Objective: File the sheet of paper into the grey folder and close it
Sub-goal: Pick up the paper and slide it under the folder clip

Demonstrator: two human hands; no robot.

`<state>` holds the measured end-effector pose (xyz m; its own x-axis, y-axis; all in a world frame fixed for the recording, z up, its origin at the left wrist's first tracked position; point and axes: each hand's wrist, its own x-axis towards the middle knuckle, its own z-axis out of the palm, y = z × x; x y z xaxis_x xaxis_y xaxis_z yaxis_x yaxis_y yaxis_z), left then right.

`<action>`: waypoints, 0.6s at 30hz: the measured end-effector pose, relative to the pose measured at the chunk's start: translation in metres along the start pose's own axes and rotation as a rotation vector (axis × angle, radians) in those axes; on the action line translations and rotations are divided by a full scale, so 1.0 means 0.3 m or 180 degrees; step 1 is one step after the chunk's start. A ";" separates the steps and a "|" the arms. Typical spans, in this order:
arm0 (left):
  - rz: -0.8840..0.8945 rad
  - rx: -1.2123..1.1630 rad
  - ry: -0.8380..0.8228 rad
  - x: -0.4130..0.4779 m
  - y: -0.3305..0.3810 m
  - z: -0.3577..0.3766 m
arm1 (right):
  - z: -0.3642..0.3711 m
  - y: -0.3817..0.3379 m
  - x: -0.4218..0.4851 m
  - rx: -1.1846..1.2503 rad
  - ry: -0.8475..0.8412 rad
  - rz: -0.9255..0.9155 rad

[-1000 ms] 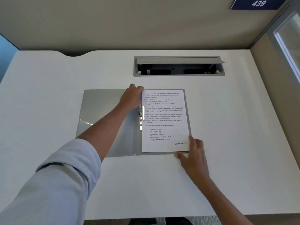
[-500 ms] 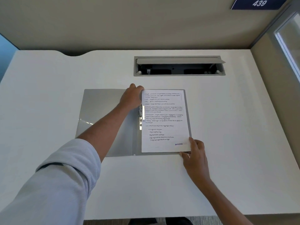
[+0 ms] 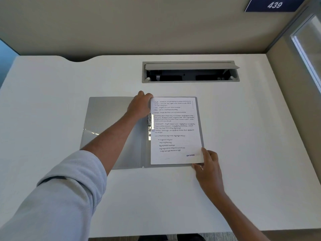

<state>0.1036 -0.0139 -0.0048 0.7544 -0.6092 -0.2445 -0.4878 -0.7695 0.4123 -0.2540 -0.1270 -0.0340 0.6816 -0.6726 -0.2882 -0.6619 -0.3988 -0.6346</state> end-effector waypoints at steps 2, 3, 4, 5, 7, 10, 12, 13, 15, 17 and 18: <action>0.0000 -0.0004 0.0003 -0.001 0.000 0.001 | -0.003 0.001 0.000 -0.0011 0.0006 0.0008; -0.0005 -0.0005 -0.0004 0.000 0.000 0.001 | -0.004 0.001 0.000 -0.0011 0.0002 0.0001; -0.0009 -0.0008 -0.0015 0.000 -0.001 0.001 | -0.005 0.002 -0.001 -0.0010 -0.0006 -0.0009; -0.0008 -0.0015 -0.0027 0.001 -0.001 0.001 | -0.005 0.002 -0.001 -0.0012 -0.0015 -0.0014; -0.0014 -0.0048 -0.0045 0.001 -0.003 -0.002 | -0.008 -0.003 -0.001 -0.0104 -0.0010 -0.0019; -0.0075 -0.0145 -0.0026 -0.006 -0.006 -0.006 | -0.020 -0.017 -0.001 -0.0664 0.0075 -0.0060; -0.0169 -0.0267 0.0059 -0.015 -0.008 -0.003 | -0.027 -0.024 -0.001 -0.0910 0.0160 -0.0148; -0.0230 -0.0359 0.0097 -0.022 -0.008 -0.001 | -0.029 -0.027 -0.001 -0.0919 0.0188 -0.0193; -0.0369 -0.0657 0.0114 -0.042 -0.011 0.003 | -0.029 -0.035 0.001 -0.0838 0.0199 -0.0240; -0.0500 -0.0987 0.0125 -0.064 -0.020 0.012 | -0.027 -0.049 0.003 -0.0756 0.0186 -0.0252; -0.0554 -0.1102 0.0123 -0.074 -0.024 0.019 | -0.026 -0.058 0.005 -0.0721 0.0185 -0.0270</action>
<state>0.0878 0.0041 -0.0072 0.8320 -0.4625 -0.3062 -0.1789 -0.7463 0.6411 -0.2441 -0.1259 -0.0178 0.7229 -0.6630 -0.1947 -0.6606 -0.5805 -0.4760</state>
